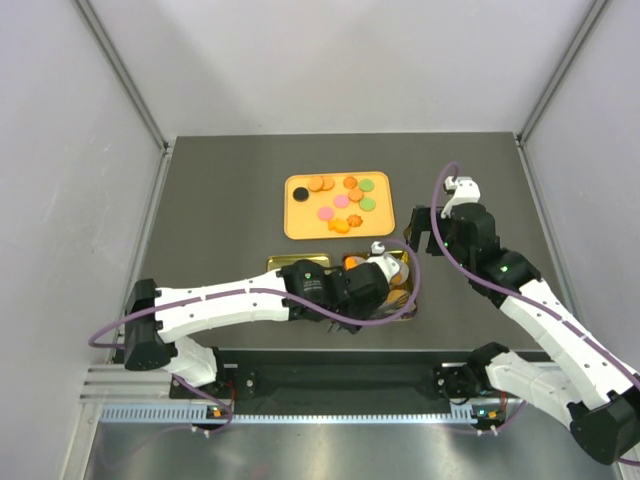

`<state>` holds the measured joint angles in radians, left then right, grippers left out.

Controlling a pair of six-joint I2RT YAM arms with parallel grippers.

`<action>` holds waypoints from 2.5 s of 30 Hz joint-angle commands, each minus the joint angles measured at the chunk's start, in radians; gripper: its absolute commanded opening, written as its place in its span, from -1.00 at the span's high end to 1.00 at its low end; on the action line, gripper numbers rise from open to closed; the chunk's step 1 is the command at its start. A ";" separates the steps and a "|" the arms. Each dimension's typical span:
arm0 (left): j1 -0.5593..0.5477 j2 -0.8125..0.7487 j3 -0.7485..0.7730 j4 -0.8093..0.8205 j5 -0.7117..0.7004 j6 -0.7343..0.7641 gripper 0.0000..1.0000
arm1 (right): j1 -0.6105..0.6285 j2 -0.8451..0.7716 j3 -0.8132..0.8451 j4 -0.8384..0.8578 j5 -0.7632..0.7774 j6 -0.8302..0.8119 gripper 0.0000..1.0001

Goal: Pack the cookies

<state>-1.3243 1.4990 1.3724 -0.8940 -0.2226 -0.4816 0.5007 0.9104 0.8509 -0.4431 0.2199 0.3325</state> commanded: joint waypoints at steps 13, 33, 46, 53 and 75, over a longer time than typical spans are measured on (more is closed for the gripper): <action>-0.015 0.020 0.005 0.055 0.014 0.000 0.42 | -0.013 -0.008 0.020 0.012 0.009 -0.013 -1.00; -0.013 0.021 0.019 0.058 0.008 0.009 0.07 | -0.016 -0.016 0.010 0.012 0.004 -0.012 -1.00; -0.010 -0.017 0.054 0.059 -0.037 0.020 0.06 | -0.016 -0.018 0.007 0.012 0.004 -0.013 -0.99; 0.155 -0.063 0.108 0.053 -0.080 0.080 0.11 | -0.016 -0.016 0.010 0.012 0.003 -0.015 -1.00; 0.576 0.268 0.287 0.164 -0.049 0.244 0.10 | -0.017 -0.019 0.004 0.018 -0.013 -0.018 -0.99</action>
<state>-0.7502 1.7462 1.5776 -0.7929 -0.2771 -0.2790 0.4942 0.9104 0.8509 -0.4438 0.2115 0.3321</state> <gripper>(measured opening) 0.450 0.996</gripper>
